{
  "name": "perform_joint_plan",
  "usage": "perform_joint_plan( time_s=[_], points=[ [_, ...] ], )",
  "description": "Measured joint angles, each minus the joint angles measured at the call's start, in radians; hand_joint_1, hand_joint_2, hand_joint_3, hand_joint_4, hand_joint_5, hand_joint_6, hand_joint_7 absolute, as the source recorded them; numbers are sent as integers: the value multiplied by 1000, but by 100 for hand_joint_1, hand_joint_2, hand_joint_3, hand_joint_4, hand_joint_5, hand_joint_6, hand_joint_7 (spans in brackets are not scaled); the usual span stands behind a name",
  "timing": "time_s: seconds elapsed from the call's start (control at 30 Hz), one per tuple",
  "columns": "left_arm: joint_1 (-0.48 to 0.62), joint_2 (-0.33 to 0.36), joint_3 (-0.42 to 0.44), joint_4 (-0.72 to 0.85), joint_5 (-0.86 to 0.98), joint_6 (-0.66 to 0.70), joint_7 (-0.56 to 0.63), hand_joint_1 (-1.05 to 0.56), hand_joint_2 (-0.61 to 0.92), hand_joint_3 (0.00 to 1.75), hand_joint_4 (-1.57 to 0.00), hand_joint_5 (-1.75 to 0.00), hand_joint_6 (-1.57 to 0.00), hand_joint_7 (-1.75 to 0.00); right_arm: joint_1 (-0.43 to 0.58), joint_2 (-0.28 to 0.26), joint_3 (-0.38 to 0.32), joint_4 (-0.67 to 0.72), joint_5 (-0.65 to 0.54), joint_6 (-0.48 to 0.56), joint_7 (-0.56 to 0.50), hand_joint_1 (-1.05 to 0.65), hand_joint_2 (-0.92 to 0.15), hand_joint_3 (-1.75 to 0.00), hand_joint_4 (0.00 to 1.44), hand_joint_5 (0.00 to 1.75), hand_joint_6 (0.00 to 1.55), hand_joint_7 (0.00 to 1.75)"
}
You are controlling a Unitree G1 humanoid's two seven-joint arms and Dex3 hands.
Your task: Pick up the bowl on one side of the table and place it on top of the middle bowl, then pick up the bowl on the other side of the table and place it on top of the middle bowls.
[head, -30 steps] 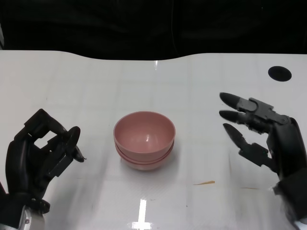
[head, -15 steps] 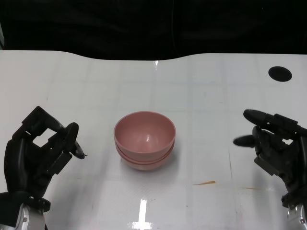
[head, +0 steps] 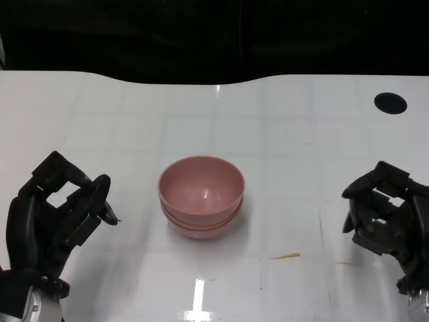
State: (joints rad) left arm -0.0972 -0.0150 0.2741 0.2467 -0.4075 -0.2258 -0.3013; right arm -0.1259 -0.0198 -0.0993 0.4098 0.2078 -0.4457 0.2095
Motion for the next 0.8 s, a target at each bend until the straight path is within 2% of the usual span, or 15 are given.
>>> perform_joint_plan(
  time_s=[0.27, 0.8],
  points=[
    [0, 0, 0, 1, 6, 0, 4, -13, 84, 41, -95, -175, -68, -175, 1, 2, -22, 4, 17, 22, 25, -9, -55, -112, 82, 175, 72, 153],
    [0, 0, 1, 1, 0, 0, 4, -12, 84, 41, -94, -175, -67, -175, 6, 10, -21, 4, -5, 21, 24, -10, -57, -110, 84, 175, 73, 148]
  ],
)
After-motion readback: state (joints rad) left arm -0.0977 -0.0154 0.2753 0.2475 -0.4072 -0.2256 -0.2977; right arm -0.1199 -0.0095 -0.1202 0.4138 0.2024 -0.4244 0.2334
